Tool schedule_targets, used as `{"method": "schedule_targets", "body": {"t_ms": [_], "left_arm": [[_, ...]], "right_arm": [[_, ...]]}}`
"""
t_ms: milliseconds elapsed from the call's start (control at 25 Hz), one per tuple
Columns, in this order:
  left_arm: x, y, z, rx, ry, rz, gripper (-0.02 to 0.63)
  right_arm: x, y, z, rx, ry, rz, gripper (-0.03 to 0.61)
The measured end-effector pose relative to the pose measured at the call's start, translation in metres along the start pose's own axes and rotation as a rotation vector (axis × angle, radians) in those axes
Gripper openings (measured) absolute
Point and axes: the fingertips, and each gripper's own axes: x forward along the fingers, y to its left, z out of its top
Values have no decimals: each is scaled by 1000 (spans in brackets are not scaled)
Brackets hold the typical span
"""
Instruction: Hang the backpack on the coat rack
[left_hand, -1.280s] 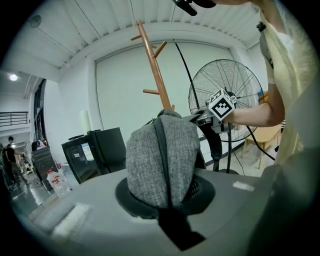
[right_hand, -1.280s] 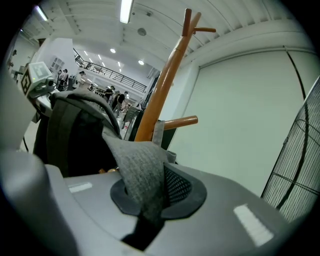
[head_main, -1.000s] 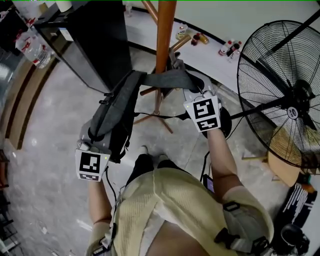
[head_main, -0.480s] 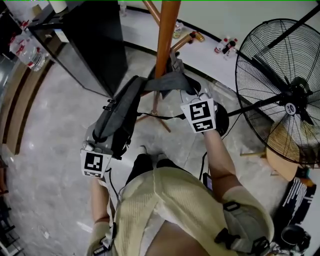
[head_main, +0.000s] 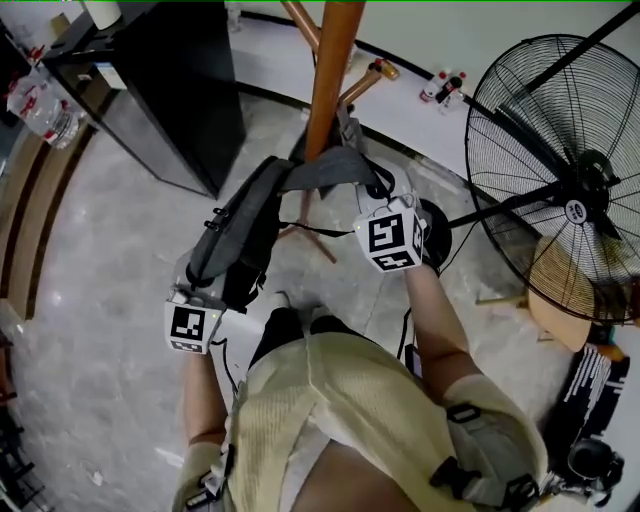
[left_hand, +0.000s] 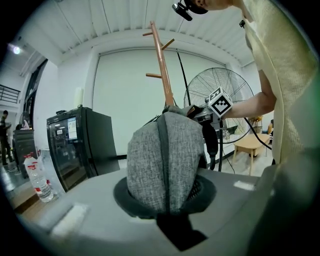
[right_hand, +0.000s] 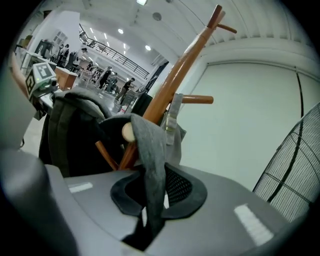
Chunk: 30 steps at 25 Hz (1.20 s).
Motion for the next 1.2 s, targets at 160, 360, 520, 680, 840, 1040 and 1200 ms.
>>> {"method": "schedule_targets", "body": {"t_ms": [160,360,520,680,840,1040,1200], "left_arm": [[4,2,-12,-31,10,4,97],[10,0,-21,-50,22,-10,103],[16,2,-33,-65,33,-15,115],[22,2,-43,-85,47,-37,126],[30,1,-55,-110,70,-73,132],[38,-1,-69,-133,94,-115,138],[42,1,-78,-133,108,-129,146]], "right_arm": [[0,5,-9,38,15,-4,29],[0,8,-12,69,12,-26,29],[1,10,-13,77,17,-40,29],[1,11,-10,89,11,-58,29],[2,13,-7,99,6,-77,29],[1,13,0,106,-5,-95,29],[0,14,2,127,-8,-106,31]]}}
